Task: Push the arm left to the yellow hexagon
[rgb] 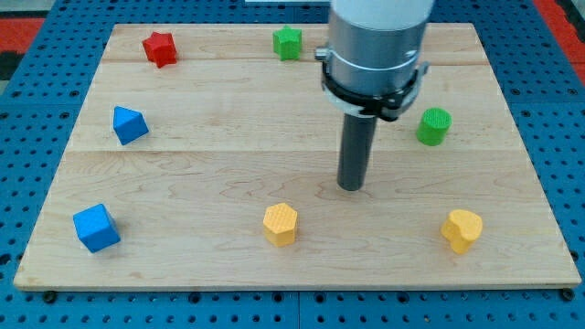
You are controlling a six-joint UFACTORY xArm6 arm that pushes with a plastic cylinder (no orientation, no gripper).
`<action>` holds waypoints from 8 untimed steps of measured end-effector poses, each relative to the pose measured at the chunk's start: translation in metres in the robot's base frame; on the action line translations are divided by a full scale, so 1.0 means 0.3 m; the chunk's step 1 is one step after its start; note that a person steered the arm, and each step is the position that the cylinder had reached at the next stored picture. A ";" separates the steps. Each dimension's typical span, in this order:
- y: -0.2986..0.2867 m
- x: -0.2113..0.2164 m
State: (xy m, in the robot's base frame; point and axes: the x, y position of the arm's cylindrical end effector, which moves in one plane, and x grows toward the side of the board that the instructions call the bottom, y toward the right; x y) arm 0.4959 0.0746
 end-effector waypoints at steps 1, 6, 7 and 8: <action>0.074 0.000; 0.093 0.000; 0.090 0.000; 0.085 0.000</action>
State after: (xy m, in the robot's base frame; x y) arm 0.4958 0.1002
